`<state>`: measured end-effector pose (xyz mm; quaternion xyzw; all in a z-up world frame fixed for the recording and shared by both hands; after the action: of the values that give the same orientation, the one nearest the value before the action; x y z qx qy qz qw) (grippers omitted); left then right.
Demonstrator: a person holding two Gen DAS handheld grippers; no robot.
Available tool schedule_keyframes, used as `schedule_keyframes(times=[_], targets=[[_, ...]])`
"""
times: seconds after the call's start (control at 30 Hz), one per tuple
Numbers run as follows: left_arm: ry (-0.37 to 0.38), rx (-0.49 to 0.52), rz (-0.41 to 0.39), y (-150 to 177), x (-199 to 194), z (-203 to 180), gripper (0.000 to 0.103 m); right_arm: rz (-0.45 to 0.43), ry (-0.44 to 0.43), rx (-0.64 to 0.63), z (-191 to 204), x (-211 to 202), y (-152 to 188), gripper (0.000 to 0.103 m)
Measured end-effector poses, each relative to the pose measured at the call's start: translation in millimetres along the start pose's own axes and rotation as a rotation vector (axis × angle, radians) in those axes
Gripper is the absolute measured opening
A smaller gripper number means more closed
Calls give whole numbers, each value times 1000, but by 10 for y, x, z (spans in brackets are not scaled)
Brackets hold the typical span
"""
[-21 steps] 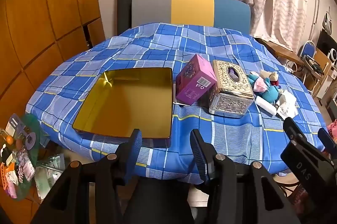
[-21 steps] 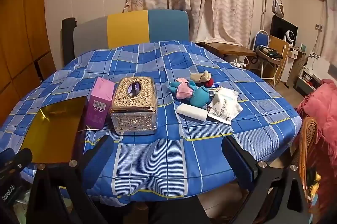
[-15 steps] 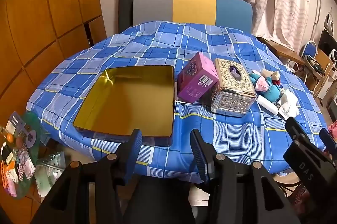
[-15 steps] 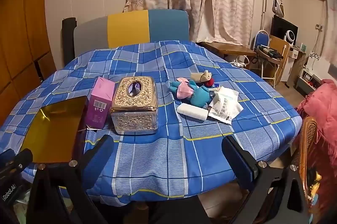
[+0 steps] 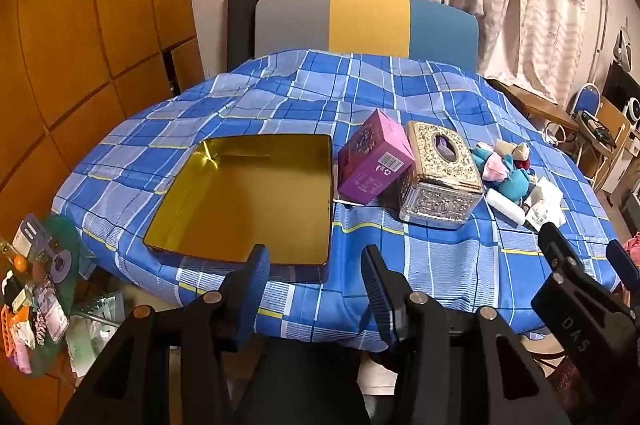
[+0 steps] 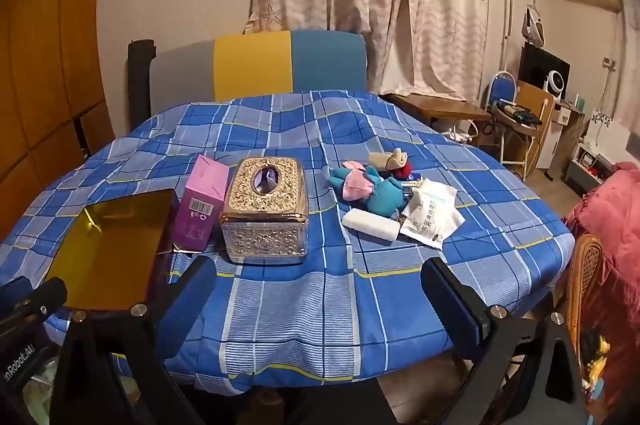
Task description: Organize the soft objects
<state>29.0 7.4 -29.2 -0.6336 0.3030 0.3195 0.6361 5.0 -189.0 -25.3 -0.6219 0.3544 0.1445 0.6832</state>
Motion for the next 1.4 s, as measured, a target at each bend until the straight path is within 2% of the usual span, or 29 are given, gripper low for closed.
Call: schedule_keyframes(times=[0.5,1.4], targets=[[-4,19,-19,-9,-60,-29,48,-19,-19,-14,79,-35,-6,103],[11,39,12,10,22,-96,48,-10,-38,9,4,-5,12,103]])
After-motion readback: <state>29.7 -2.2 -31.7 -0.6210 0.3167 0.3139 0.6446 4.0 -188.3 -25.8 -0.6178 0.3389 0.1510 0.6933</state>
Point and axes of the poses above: each gripper's, at about its wrist camera, not at the fingertips, and x roughly the way its jaws point, z to its left, y to its underside, the point moved 5 cm from there along x, roughly the way its jaws point, and after that the axes turned 8 degrees about z, right-handed, at the moved point
